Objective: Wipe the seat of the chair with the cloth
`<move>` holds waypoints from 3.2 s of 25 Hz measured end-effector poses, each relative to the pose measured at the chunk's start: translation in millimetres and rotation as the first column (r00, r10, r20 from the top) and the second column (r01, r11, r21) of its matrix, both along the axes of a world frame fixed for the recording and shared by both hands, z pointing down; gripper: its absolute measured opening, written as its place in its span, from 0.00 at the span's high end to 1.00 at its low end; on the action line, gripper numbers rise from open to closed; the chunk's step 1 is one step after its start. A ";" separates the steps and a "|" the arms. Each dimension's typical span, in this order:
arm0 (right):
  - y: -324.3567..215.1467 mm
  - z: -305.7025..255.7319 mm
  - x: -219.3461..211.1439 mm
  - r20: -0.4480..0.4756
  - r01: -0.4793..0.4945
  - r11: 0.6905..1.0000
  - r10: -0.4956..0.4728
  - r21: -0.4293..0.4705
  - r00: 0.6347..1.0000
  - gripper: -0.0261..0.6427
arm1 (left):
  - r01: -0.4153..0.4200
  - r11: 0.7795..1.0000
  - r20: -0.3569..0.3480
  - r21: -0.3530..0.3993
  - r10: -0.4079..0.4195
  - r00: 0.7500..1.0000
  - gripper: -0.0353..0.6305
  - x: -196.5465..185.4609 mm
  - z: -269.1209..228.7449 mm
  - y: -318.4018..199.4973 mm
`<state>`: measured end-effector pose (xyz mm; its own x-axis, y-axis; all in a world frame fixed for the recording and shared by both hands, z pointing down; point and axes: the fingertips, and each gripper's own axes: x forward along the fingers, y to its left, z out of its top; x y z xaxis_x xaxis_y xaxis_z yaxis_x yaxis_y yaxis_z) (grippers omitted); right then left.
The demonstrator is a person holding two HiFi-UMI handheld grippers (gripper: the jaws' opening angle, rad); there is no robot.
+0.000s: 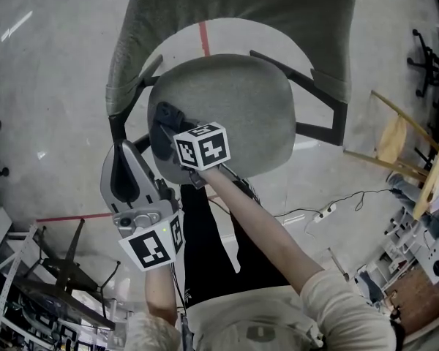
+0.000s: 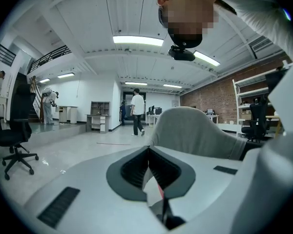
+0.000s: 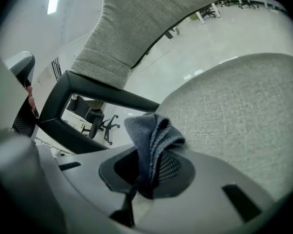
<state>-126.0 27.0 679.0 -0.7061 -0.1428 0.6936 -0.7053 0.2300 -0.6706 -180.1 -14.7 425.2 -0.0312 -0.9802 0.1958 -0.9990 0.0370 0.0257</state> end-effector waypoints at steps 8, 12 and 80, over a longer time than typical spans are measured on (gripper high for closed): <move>-4.7 6.4 62.5 -0.127 -0.029 0.999 0.031 0.017 0.991 0.88 | -0.028 0.999 -0.090 -0.021 0.026 0.996 0.92 26.7 9.5 -5.9; -12.1 7.6 118.0 -0.233 -0.023 0.998 0.037 0.060 0.972 0.88 | -0.070 0.997 -0.146 -0.032 0.064 0.987 0.92 52.6 12.7 -10.6; 59.2 -183.3 -5.1 0.317 0.061 0.986 -0.109 0.157 0.942 0.88 | 0.110 0.994 0.075 0.028 -0.112 0.991 0.92 -36.2 -32.0 23.4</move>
